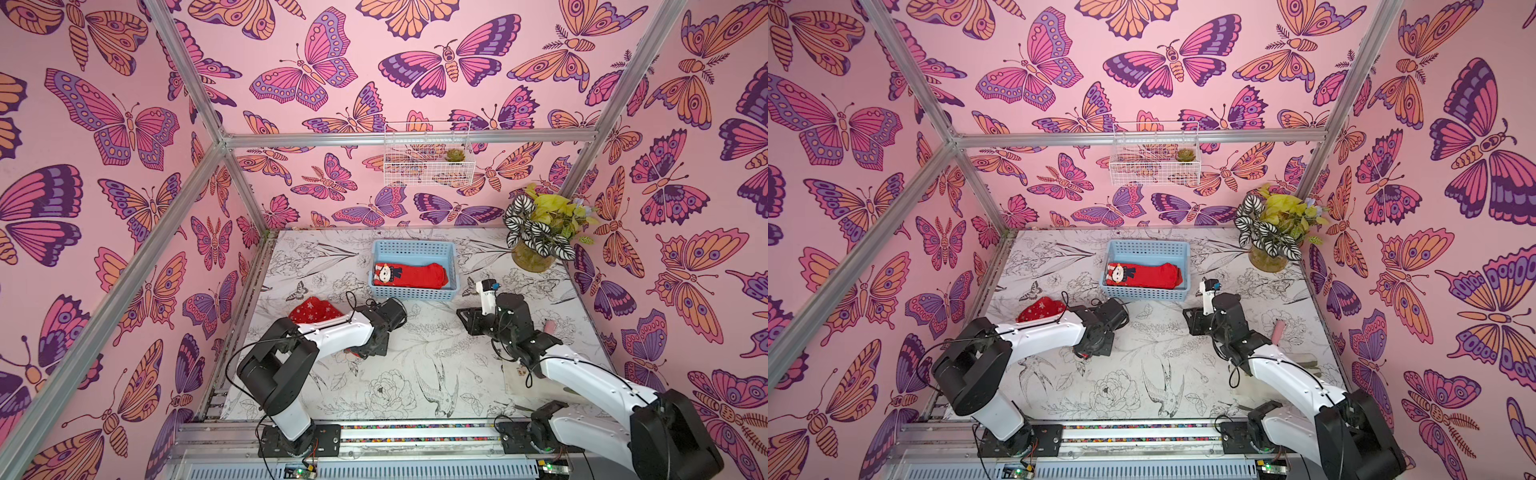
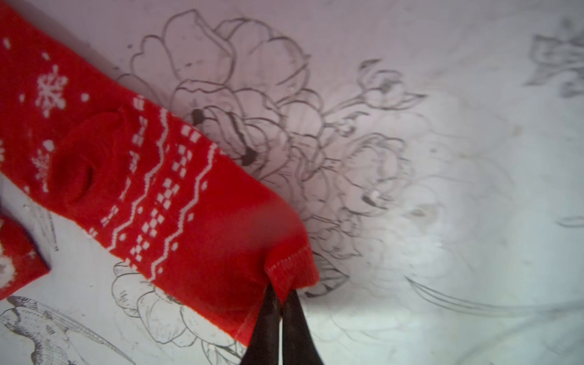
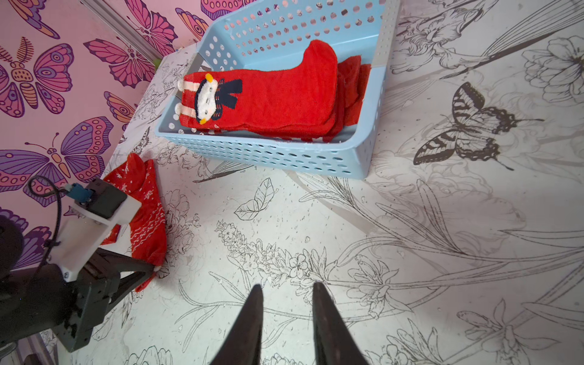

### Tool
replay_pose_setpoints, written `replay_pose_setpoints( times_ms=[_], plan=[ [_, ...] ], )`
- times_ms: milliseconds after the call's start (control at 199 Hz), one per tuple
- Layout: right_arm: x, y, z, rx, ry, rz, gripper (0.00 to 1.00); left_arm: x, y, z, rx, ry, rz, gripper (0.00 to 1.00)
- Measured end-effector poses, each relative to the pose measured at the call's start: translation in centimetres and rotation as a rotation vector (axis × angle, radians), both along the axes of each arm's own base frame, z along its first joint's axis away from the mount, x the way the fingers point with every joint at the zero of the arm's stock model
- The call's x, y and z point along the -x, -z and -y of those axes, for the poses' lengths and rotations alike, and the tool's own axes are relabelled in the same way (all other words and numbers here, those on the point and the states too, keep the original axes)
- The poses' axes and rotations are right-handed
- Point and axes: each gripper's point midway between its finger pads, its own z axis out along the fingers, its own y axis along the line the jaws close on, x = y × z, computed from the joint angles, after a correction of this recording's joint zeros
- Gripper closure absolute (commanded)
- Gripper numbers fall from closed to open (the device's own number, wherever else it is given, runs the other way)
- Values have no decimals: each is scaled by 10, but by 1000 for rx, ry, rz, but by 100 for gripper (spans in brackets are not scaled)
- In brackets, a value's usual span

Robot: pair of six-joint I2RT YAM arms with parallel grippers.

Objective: Place the socks together as a pair
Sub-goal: Pick up the sock from the center of the board.

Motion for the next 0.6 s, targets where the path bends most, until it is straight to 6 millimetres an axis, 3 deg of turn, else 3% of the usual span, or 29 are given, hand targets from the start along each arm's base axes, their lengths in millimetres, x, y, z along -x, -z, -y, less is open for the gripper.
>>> replay_pose_setpoints(
  times_ms=[105,201,401,497,602],
  plan=[
    [3,-8,1,-11,-1,24,70,-1,-18,36,68,89,20,100],
    [9,-13,5,-13,2,42,70,0,-49,80,168,191,60,100],
    [22,-9,27,35,76,56,70,14,-158,167,478,403,172,100],
    [24,-13,37,49,118,81,70,25,-211,186,638,471,226,100],
    [25,-18,46,55,155,112,70,37,-257,185,783,515,301,100]
  ],
)
